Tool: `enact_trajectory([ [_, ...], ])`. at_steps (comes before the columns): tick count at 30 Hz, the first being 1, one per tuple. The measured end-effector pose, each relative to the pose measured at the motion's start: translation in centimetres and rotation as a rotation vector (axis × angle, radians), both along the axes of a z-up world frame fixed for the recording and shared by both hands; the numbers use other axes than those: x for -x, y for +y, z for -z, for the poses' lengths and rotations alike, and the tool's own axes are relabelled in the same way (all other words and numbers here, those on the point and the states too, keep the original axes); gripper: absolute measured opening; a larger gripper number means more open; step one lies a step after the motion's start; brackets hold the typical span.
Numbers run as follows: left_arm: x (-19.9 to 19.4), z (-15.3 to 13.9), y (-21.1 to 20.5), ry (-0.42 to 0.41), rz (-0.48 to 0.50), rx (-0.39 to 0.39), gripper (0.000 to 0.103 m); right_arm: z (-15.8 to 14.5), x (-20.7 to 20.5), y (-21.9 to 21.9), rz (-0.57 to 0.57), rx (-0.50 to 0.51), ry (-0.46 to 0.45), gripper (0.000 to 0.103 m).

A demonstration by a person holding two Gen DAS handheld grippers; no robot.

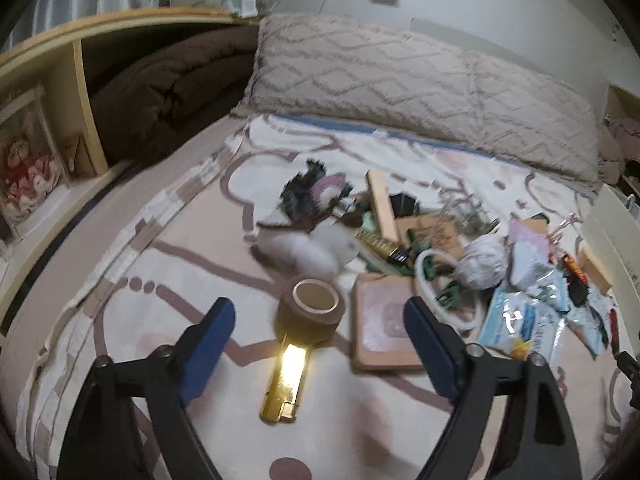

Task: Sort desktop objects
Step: 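Grasp the brown tape roll with the left tool while the right tool approaches the red lighter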

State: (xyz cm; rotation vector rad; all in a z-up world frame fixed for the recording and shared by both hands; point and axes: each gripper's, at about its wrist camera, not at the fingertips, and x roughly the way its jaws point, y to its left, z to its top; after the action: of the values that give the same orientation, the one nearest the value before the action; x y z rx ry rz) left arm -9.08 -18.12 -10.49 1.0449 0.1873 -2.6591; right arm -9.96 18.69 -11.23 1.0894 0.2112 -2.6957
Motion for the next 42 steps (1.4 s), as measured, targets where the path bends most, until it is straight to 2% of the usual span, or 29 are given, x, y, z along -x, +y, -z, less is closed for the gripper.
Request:
enact_trajectory([
  [4, 0.4, 0.8, -0.6, -0.025, -0.002, -0.034, 0.077, 0.2, 0.1, 0.4, 0.005, 0.016, -0.009, 0.102],
  [8, 0.9, 1.1, -0.7, -0.037, -0.005, -0.043, 0.075, 0.6, 0.4, 0.5, 0.019, 0.016, -0.024, 0.084],
  [10, 1.3, 1.3, -0.8, -0.044, -0.004, -0.042, 0.068, 1.0, 0.6, 0.7, 0.027, 0.021, -0.038, 0.083],
  [12, 1.7, 1.6, -0.9, -0.056, -0.004, -0.040, 0.066, 1.2, 0.7, 0.8, 0.034, 0.028, -0.046, 0.079],
  [14, 2.1, 1.9, -1.1, -0.069, -0.007, -0.040, 0.061, 1.4, 0.8, 1.1, 0.043, 0.035, -0.054, 0.063],
  [15, 2.3, 2.1, -1.2, -0.075, -0.007, -0.047, 0.058, 1.5, 0.9, 1.2, 0.048, 0.038, -0.060, 0.062],
  [17, 2.5, 2.4, -1.5, -0.077, -0.008, -0.071, 0.057, 1.8, 1.2, 1.4, 0.053, 0.049, -0.077, 0.060],
  [19, 2.6, 2.5, -1.8, -0.075, -0.012, -0.089, 0.056, 2.0, 1.4, 1.6, 0.056, 0.057, -0.091, 0.052],
  [23, 2.9, 2.7, -2.0, -0.078, -0.011, -0.105, 0.048, 2.4, 1.7, 1.7, 0.059, 0.068, -0.108, 0.044],
  [26, 3.0, 2.8, -1.9, -0.080, -0.004, -0.102, 0.047, 2.5, 1.7, 1.7, 0.046, 0.080, -0.114, 0.038],
  [34, 2.5, 2.6, -2.2, -0.059, -0.008, -0.113, 0.046, 2.3, 1.0, 1.7, 0.013, 0.096, -0.102, 0.033],
  [42, 1.0, 1.4, -1.5, -0.016, 0.013, -0.106, 0.046, 2.2, -1.9, 0.7, -0.086, 0.088, -0.090, 0.032],
])
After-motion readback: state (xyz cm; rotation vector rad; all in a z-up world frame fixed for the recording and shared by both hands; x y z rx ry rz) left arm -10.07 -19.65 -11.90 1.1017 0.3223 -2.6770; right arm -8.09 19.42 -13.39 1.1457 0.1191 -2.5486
